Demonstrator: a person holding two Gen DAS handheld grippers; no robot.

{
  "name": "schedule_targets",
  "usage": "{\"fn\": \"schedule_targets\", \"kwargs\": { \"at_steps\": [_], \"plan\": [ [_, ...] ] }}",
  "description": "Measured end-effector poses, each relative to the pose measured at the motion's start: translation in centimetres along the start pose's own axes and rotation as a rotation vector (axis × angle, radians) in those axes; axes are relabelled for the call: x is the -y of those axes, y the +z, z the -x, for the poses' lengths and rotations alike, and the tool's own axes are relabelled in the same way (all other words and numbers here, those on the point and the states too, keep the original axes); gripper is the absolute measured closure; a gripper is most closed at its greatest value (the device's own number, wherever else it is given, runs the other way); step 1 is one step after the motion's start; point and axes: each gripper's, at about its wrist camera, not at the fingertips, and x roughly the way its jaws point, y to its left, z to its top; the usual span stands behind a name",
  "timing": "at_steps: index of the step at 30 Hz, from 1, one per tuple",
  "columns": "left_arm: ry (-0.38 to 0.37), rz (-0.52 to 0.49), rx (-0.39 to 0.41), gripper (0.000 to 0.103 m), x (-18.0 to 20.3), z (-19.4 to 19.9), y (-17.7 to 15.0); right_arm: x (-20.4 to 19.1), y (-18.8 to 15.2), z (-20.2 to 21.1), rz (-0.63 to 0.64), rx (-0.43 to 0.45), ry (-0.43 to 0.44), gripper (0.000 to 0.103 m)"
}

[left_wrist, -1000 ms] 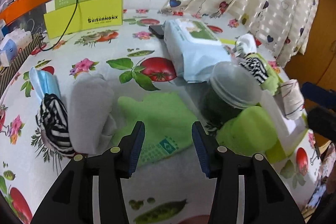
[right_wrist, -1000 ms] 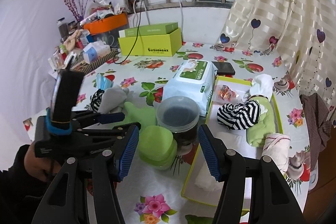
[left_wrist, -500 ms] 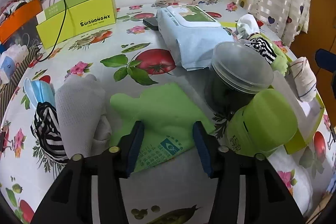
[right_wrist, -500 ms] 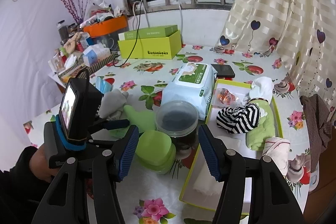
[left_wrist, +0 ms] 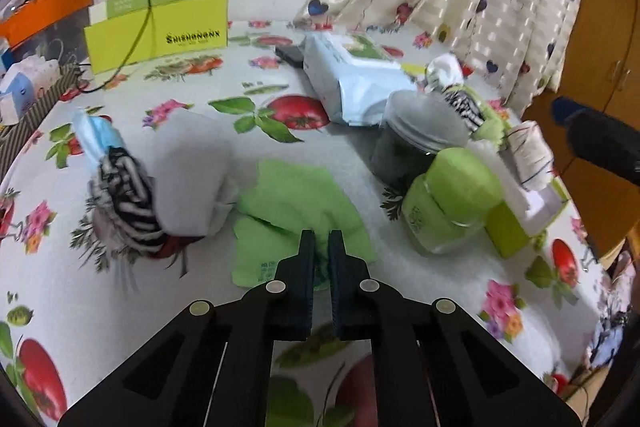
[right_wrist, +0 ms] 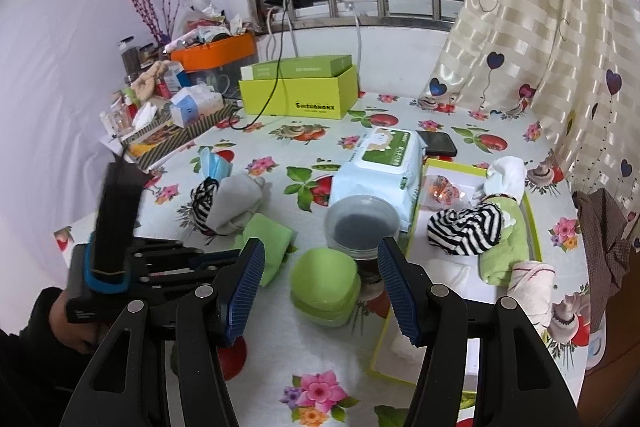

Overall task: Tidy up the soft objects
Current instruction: 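Grasp the green glove with the left tool, then grasp the grey sock with the right tool while the left holds the green glove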

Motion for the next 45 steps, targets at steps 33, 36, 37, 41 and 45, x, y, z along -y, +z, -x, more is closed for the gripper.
{"fn": "schedule_targets", "kwargs": {
  "at_steps": [33, 36, 37, 41, 45],
  "plan": [
    [0.112, 0.269, 0.162, 0.096, -12.8, 7.1, -2.6, -8.4, 4.5, -18.5, -0.046, -0.266, 0.136, 0.044],
    [0.110, 0.273, 0.164, 0.096, -13.1, 7.1, -2.6, -8.6, 4.4, -19.4, -0.057, -0.280, 0.140, 0.044],
    [0.108, 0.273, 0.164, 0.096, -13.2, 7.0, -2.6, -8.7, 4.4, -19.7, -0.054, -0.282, 0.135, 0.044],
    [0.105, 0.273, 0.164, 0.096, -13.3, 7.0, -2.6, -9.1, 4.5, -20.3, -0.035, -0.279, 0.118, 0.061],
    [0.104, 0.273, 0.169, 0.096, -13.1, 7.1, -2.4, -9.2, 4.4, -20.1, -0.014, -0.267, 0.121, 0.074]
  ]
}}
